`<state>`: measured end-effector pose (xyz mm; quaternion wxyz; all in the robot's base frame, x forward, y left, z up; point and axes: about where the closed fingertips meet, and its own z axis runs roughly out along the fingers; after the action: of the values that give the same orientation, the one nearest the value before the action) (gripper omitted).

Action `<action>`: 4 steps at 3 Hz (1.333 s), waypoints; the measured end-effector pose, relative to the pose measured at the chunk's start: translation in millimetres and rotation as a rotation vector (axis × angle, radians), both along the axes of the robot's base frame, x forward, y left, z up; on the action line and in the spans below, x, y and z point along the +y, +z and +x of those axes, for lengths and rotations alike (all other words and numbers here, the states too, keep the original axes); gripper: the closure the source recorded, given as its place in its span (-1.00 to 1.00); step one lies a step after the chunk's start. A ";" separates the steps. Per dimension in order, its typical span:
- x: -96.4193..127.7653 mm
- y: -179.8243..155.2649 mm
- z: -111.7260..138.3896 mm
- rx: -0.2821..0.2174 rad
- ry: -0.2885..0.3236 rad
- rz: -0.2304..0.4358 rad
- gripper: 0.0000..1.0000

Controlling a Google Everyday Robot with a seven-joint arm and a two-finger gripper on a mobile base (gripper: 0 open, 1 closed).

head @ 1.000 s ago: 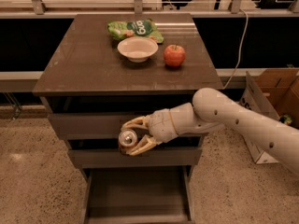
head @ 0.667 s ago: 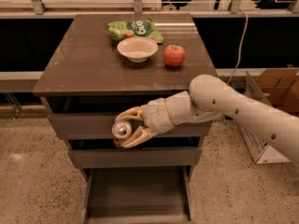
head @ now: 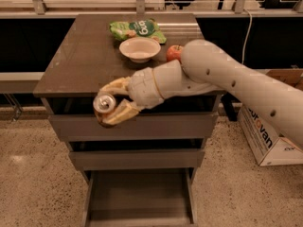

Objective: Pick orange can from bottom drawer and place on counter

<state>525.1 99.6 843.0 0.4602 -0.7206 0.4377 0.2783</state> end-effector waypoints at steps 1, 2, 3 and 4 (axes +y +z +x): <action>30.6 55.9 19.7 -0.010 -0.035 0.039 1.00; 29.9 55.8 22.4 -0.011 -0.035 0.037 1.00; 26.1 55.2 37.2 -0.011 -0.034 0.028 1.00; 38.4 60.7 74.7 0.007 0.020 0.076 1.00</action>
Offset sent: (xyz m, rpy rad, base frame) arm 0.0162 0.0234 0.0447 0.0296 -0.0115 -0.0304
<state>599.8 138.0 903.7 0.4829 -0.7060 0.4212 0.3016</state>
